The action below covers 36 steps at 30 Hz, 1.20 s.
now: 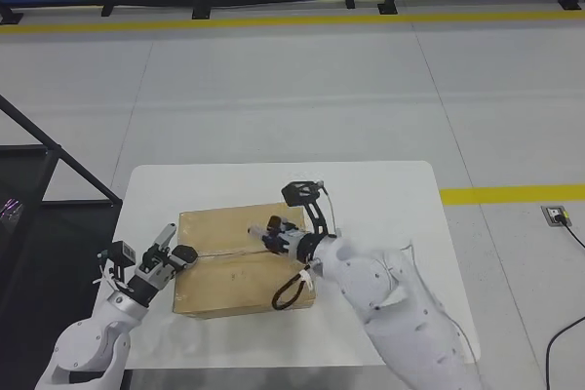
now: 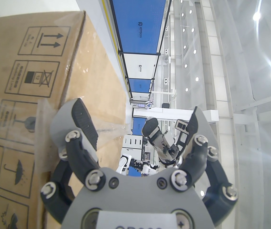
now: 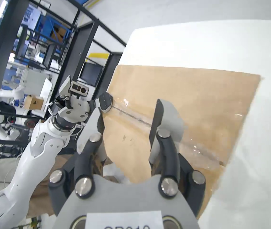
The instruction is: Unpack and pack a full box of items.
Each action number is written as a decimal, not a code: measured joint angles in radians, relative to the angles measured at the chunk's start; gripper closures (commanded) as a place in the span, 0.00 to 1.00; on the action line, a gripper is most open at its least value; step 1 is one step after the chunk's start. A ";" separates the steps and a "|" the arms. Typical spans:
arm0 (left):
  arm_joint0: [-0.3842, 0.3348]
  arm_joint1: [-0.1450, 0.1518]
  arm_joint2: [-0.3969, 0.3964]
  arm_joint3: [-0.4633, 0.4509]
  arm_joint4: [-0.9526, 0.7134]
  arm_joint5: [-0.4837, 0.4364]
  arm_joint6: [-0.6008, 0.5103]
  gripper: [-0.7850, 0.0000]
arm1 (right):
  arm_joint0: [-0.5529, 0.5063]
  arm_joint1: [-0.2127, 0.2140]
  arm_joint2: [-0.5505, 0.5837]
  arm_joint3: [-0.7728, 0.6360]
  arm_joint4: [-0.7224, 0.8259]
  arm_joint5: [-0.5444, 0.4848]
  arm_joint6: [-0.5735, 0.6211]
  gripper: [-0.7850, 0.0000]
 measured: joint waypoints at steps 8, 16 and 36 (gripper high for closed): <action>-0.001 -0.001 0.004 -0.001 -0.006 -0.001 -0.005 0.00 | 0.226 -0.056 -0.112 0.339 0.173 -0.071 0.094 1.00; -0.012 -0.001 0.008 0.003 -0.006 0.005 -0.006 0.00 | 0.343 -0.118 -0.226 0.545 0.243 -0.112 0.080 1.00; -0.024 -0.001 0.008 0.011 -0.006 0.010 -0.008 0.00 | 0.440 -0.206 -0.325 0.743 0.228 -0.116 0.009 1.00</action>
